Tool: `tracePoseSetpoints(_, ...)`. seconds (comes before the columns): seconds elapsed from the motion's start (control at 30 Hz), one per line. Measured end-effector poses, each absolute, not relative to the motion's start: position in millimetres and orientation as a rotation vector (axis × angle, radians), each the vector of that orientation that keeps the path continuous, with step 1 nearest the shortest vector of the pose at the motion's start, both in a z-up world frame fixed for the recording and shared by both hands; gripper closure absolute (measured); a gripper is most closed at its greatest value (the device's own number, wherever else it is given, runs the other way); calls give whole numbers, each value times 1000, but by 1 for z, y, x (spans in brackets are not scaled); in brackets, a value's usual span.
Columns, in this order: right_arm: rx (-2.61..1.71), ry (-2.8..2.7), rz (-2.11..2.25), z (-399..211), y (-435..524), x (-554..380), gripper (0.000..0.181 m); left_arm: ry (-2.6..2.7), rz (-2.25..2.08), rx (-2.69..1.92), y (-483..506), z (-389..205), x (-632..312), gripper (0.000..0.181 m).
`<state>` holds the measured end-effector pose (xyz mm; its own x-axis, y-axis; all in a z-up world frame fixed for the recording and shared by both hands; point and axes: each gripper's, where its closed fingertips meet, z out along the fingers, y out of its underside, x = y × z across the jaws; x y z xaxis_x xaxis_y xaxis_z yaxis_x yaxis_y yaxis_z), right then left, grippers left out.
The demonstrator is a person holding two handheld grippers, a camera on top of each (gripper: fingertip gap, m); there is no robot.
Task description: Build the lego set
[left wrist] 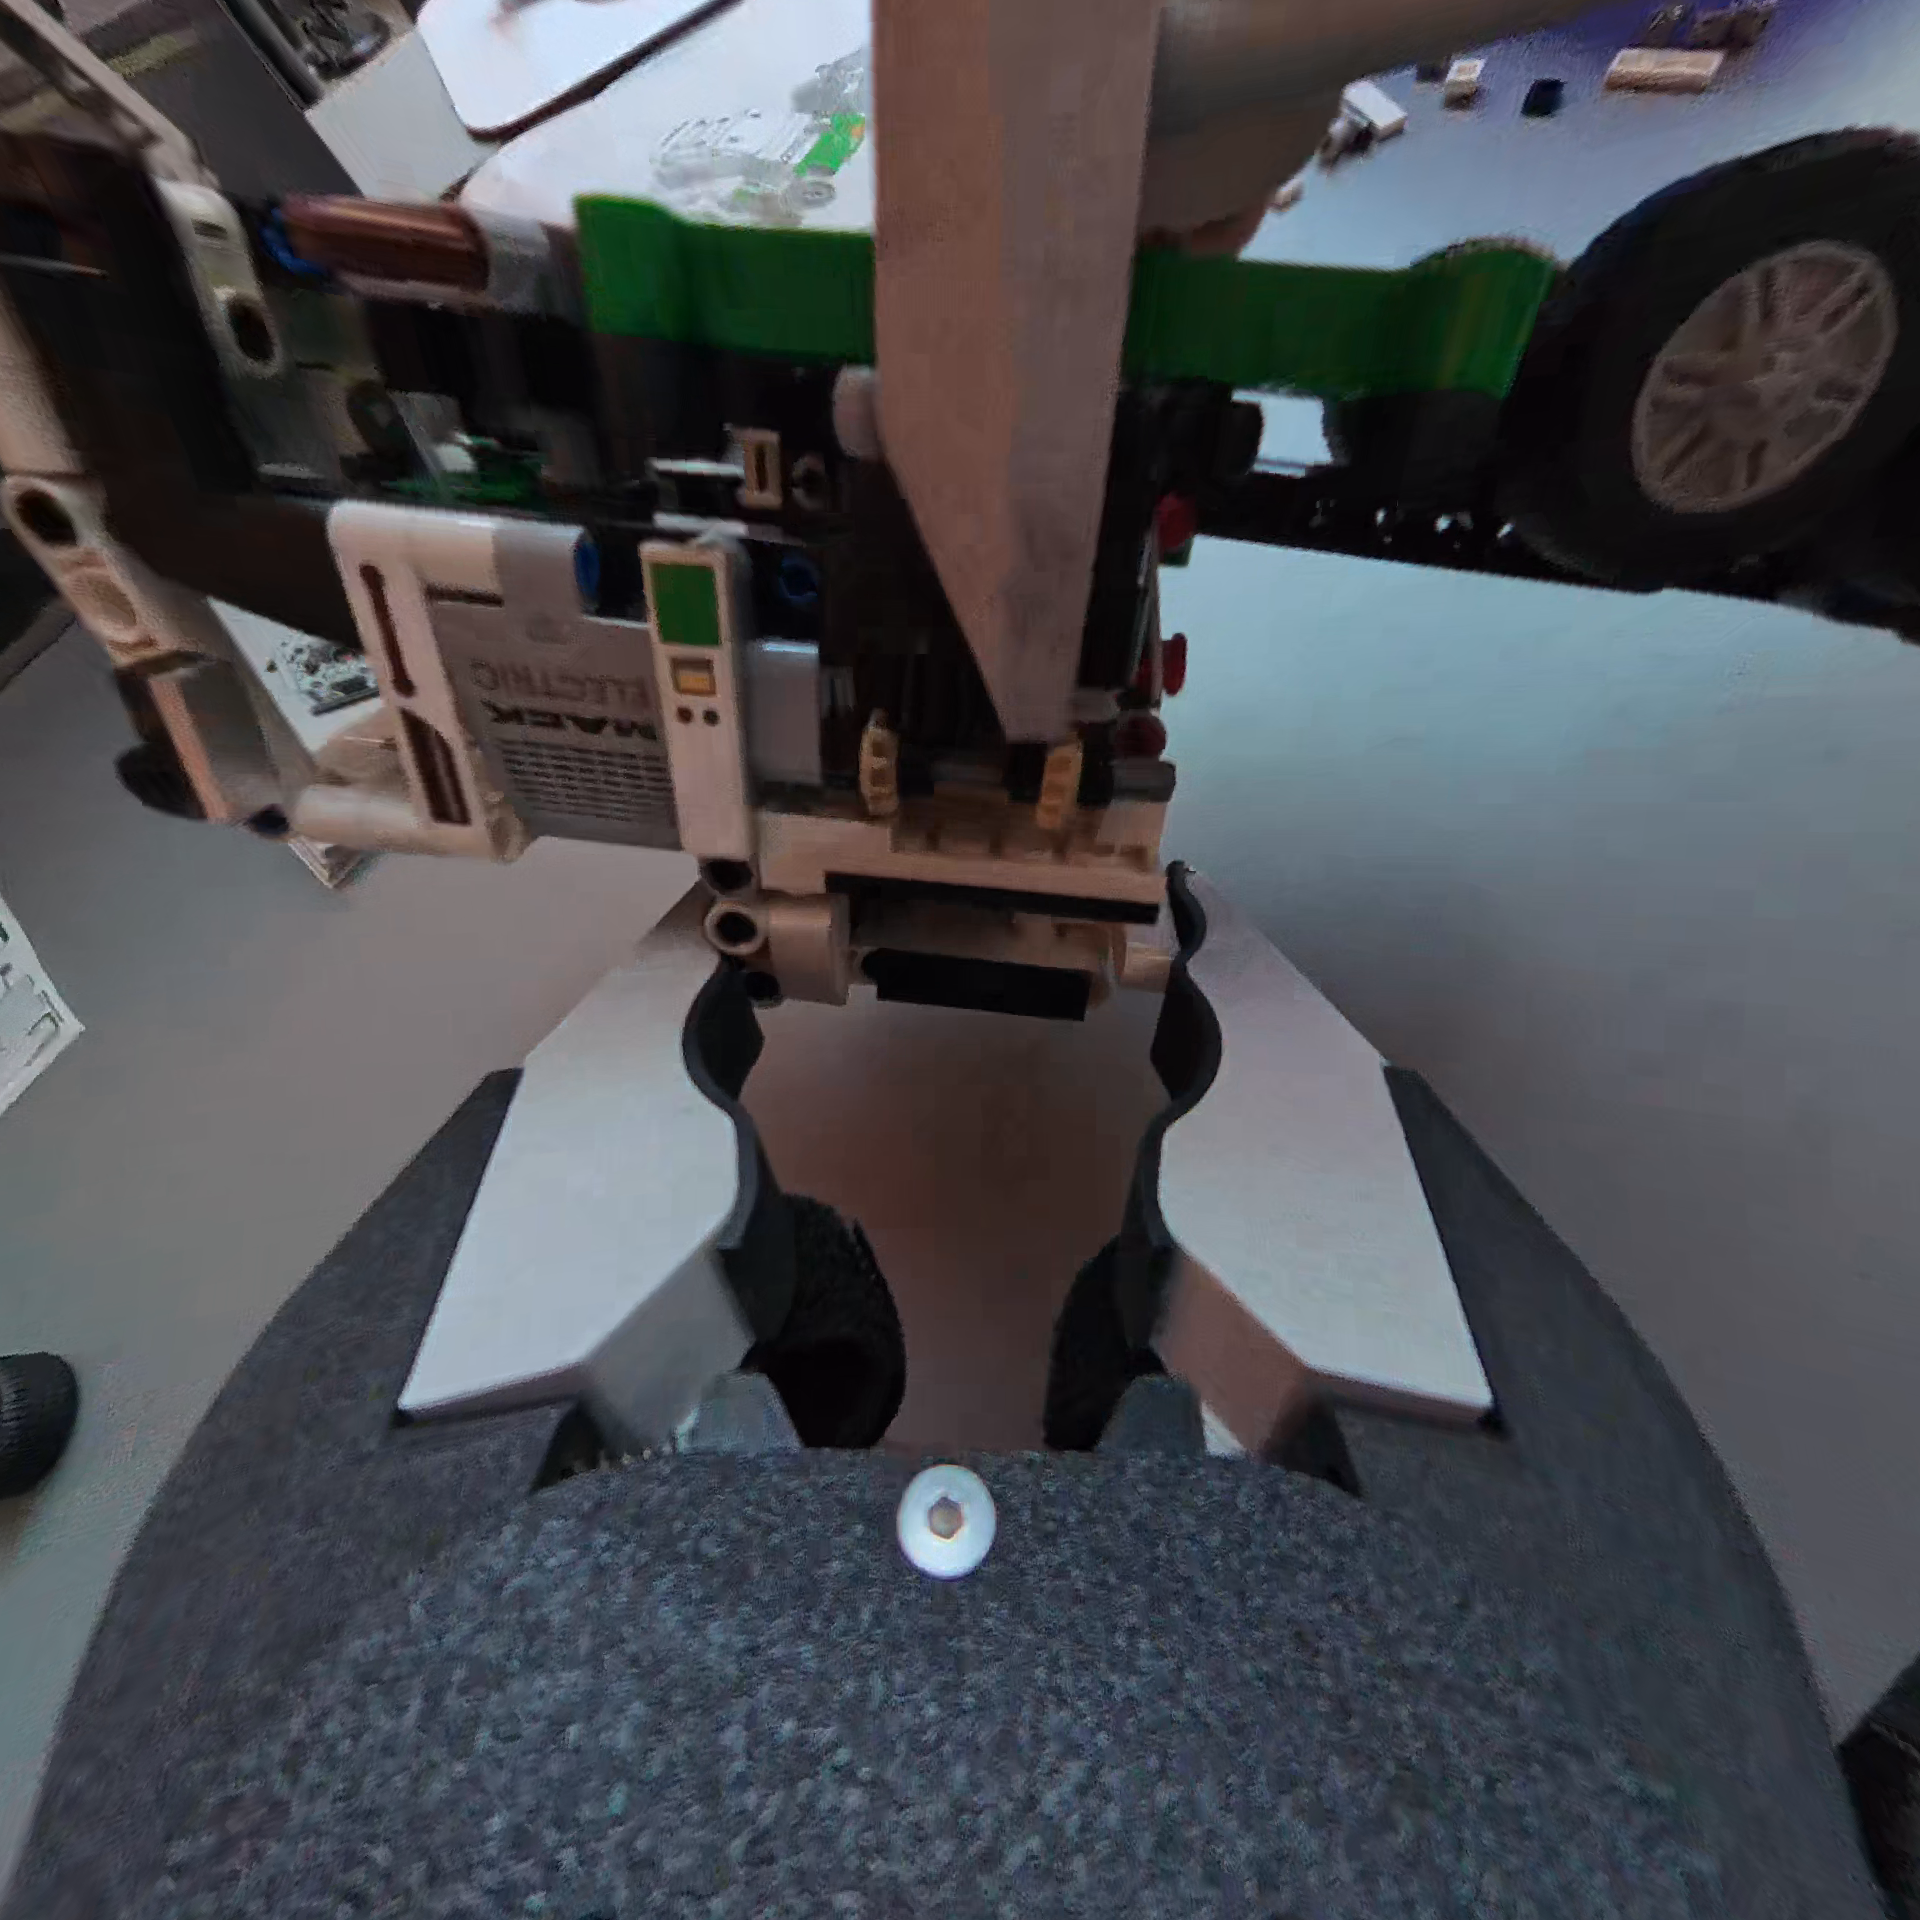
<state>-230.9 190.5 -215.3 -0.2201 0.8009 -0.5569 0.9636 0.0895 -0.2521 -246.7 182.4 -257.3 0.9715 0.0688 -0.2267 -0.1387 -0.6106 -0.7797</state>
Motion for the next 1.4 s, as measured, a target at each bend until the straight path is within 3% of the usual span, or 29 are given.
tracePoseSetpoints(0.13, 1789, 2230, -621, -226, 199, -219, 91, -15, 320, -2243, 191, -275, -238, 105)
tracePoseSetpoints(1.0, 1604, 2501, -174, -233, 188, -228, 94, -126, 34, -2374, 168, -288, -212, 110)
tracePoseSetpoints(1.4, 1566, 2590, -139, -229, 187, -231, 97, -115, 26, -2303, 147, -278, -206, 114)
